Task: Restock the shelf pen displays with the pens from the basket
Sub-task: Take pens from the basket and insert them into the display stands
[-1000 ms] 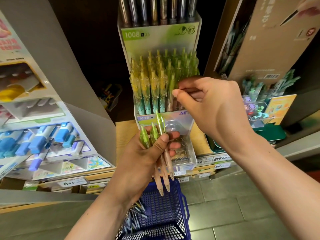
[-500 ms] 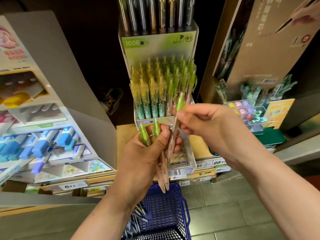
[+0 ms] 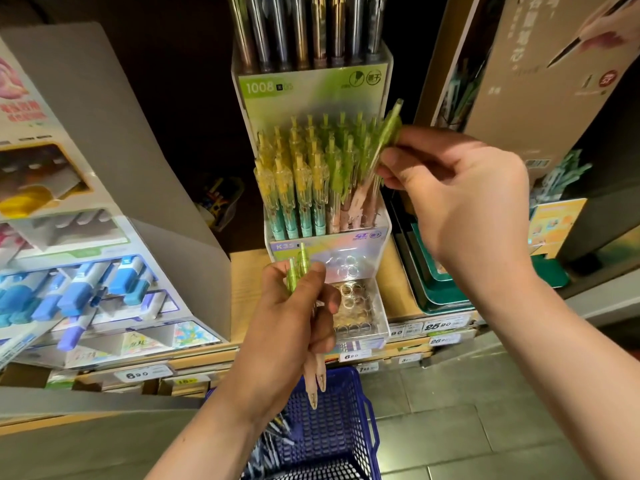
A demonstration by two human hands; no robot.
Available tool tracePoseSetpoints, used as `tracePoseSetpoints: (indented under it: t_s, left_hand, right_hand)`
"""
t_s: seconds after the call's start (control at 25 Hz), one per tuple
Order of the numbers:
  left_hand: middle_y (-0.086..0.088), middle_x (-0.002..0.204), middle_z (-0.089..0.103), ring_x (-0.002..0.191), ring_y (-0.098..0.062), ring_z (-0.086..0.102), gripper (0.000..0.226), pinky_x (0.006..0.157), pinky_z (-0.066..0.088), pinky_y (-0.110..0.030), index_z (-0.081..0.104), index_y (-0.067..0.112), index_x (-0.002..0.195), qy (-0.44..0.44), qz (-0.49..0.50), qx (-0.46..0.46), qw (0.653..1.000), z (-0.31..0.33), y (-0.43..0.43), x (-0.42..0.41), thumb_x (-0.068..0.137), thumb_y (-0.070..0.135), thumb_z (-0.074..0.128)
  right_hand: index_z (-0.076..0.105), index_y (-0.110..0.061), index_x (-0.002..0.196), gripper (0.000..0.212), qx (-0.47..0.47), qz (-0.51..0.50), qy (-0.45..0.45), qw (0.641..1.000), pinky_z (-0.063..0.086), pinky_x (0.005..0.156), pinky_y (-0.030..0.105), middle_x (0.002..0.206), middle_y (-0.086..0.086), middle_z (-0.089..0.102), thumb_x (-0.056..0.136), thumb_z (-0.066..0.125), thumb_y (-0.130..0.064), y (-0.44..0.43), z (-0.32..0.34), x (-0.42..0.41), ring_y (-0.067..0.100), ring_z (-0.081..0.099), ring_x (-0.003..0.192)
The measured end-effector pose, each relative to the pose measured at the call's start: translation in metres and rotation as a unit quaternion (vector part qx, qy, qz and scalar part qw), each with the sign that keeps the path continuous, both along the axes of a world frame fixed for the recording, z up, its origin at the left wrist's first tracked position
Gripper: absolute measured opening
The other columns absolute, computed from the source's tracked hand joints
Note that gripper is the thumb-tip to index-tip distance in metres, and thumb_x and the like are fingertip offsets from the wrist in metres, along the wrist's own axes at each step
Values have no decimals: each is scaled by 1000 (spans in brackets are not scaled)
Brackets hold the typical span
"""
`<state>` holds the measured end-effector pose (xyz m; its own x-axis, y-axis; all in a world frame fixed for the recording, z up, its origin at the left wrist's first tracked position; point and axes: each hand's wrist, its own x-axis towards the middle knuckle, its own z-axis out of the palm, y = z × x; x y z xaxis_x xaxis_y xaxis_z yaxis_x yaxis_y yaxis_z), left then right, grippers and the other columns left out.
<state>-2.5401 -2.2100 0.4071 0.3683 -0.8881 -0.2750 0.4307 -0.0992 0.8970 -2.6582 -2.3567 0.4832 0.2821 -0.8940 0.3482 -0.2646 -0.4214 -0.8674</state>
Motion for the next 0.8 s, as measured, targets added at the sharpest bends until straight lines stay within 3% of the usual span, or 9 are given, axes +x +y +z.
tracePoseSetpoints:
  t_s: [0.16, 0.36, 0.44, 0.56, 0.68, 0.8]
  left_hand:
    - [-9, 80, 58, 47, -14, 38, 13, 45, 40, -26, 43, 20, 103, 14, -6, -11, 1000, -1, -1, 0, 106, 29, 52]
    - [-9, 95, 68, 69, -18, 59, 23, 67, 56, -33, 59, 8, 106, -15, -33, -50, 998, 1, 2, 2, 102, 31, 55]
    - [-7, 93, 70, 68, -15, 59, 33, 71, 58, -33, 64, 6, 111, -35, -31, -35, 998, 2, 2, 2, 98, 35, 56]
    - [-5, 95, 75, 59, -13, 56, 38, 60, 54, -27, 68, 15, 118, -67, -37, -20, 997, 8, -2, -3, 97, 43, 53]
    - [-4, 96, 77, 52, -11, 52, 46, 49, 43, -20, 57, 9, 121, -92, -49, -27, 994, 14, -7, -6, 98, 48, 48]
    - [2, 68, 70, 46, -11, 50, 58, 42, 41, -19, 50, -5, 116, -98, -72, -35, 992, 18, -9, -7, 101, 51, 45]
  right_hand:
    - [79, -21, 108, 22, -74, 12, 52, 996, 59, 85, 29, 94, -9, 78, 89, 72, -28, 6, -17, 6, 2, 73, 84]
    - [80, -14, 102, 17, -104, 13, 68, 992, 61, 80, 31, 89, -4, 78, 90, 75, -26, 6, -34, 10, 5, 73, 81]
    - [80, -15, 101, 16, -79, 19, 70, 994, 59, 79, 24, 87, -5, 78, 90, 75, -25, 7, -37, 11, 3, 73, 80]
    - [79, -18, 101, 15, -43, 17, 107, 993, 52, 76, 7, 85, -8, 77, 89, 76, -26, 10, -36, 9, -2, 69, 84]
    - [77, -30, 95, 6, 5, 44, 85, 995, 55, 69, 14, 79, -13, 75, 91, 72, -29, 20, -30, -1, -1, 71, 74]
    - [73, -42, 99, 13, 189, 189, 29, 963, 61, 71, 24, 93, -9, 76, 91, 69, -32, 36, -23, -9, 5, 75, 77]
